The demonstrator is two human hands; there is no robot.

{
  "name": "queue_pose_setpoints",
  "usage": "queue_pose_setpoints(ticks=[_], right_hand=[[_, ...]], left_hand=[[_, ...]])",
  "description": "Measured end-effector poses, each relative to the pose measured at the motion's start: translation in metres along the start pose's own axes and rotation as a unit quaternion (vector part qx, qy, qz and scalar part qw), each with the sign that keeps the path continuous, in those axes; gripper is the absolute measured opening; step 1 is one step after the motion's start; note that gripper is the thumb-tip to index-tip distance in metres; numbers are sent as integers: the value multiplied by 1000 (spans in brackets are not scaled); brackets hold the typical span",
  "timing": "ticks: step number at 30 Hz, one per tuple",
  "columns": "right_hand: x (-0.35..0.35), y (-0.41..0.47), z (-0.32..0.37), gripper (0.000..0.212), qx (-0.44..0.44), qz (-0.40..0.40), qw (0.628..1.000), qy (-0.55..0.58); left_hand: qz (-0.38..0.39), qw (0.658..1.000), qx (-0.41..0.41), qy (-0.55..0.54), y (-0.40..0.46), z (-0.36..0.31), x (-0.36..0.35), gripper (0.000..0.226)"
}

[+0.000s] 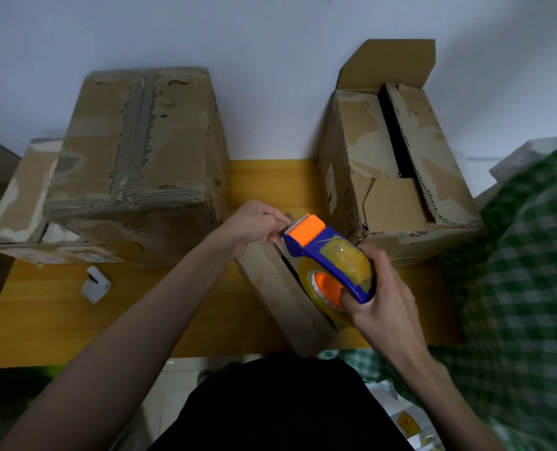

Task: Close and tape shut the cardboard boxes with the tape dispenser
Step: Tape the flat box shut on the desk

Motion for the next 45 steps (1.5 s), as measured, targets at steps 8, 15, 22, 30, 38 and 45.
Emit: queue_pose_setpoints(ticks=[8,15,22,30,38,45], right_hand=[[-6,-1,15,78,26,2,998,55],[-9,0,19,77,32,14,998,54],[-21,-5,13,79,23,47,996,77],[-50,5,8,80,17,69,995,75],[-61,16,2,80,2,86,994,66],[-68,26,4,82,4,105,994,38]], left_hand=[[40,999,-3,27,16,-7,4,11],[25,999,-3,31,29,3,12,10],[-84,992,-7,92,56,23,49,14],[-201,975,-63,64,59,39,47,8],[-174,983,-46,41,81,60,39,11],[-182,981,-12,71,93,75,43,12]])
Point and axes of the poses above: each hand's wrist, its own y-axis towards the middle knuckle, its own x-axis out of the back of the hand, z = x × y, the point moved 9 cm from there along y, towards the middle knuckle, and after that the axes turned 4 degrees about x, right-handed, at the moved point
